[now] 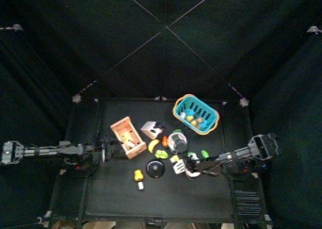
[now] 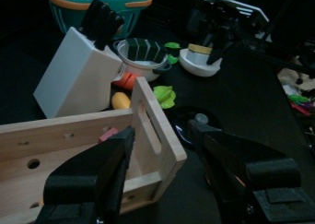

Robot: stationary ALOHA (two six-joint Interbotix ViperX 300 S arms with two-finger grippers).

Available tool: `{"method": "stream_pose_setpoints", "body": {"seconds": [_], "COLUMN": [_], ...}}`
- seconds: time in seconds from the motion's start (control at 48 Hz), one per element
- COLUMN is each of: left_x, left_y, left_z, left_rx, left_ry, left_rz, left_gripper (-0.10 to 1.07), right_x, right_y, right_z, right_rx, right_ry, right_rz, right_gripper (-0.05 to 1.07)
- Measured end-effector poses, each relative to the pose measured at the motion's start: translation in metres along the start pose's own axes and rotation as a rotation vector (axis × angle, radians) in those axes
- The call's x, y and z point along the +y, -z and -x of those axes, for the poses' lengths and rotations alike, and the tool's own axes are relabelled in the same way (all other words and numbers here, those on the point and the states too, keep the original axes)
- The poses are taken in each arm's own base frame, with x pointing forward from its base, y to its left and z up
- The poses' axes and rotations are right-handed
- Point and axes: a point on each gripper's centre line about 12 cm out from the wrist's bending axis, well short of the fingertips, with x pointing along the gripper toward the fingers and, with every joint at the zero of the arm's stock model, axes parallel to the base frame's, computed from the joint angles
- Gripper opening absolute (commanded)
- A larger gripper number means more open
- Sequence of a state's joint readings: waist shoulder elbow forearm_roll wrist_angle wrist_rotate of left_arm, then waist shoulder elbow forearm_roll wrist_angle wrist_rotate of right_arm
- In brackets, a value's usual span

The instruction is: Place egg sushi to right of pot

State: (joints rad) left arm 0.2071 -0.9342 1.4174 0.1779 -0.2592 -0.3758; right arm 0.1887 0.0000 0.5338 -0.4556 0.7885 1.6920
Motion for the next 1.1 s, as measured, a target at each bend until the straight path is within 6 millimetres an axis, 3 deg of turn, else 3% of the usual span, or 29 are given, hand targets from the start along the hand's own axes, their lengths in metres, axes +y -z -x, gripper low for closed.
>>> {"method": "stream_pose_setpoints", "body": {"seconds": [0.125,0.292,0.521,0.625,0.75,0.875,1.104], "left_x": [0.000,0.000,0.000,0.000,0.000,0.001,0.000], "left_y": [0.000,0.000,0.001,0.002,0.001,0.002,0.002], "left_z": [0.000,0.000,0.000,0.000,0.000,0.000,0.000], "left_rx": [0.003,0.000,0.003,0.006,0.001,0.005,0.004], "left_ry": [-0.002,-0.001,-0.002,-0.002,-0.001,-0.004,-0.002], "left_rz": [0.005,0.004,0.005,0.005,0.005,0.005,0.005], "left_gripper": [0.87,0.87,0.87,0.87,0.87,0.87,0.87], "right_x": [0.000,-0.007,-0.063,-0.088,-0.102,-0.122,-0.144], "right_y": [0.000,-0.011,-0.025,-0.028,-0.043,-0.058,-0.058], "right_z": [-0.011,0.003,0.022,0.026,0.024,0.015,-0.003], "right_rx": [0.003,-0.050,-0.070,-0.070,-0.042,-0.033,-0.014], "right_ry": [0.163,0.248,0.317,0.269,0.155,0.190,0.179], "right_rz": [-0.018,-0.007,-0.032,0.065,0.151,0.241,0.415], "right_gripper": [0.59,0.59,0.59,0.59,0.59,0.59,0.60]}}
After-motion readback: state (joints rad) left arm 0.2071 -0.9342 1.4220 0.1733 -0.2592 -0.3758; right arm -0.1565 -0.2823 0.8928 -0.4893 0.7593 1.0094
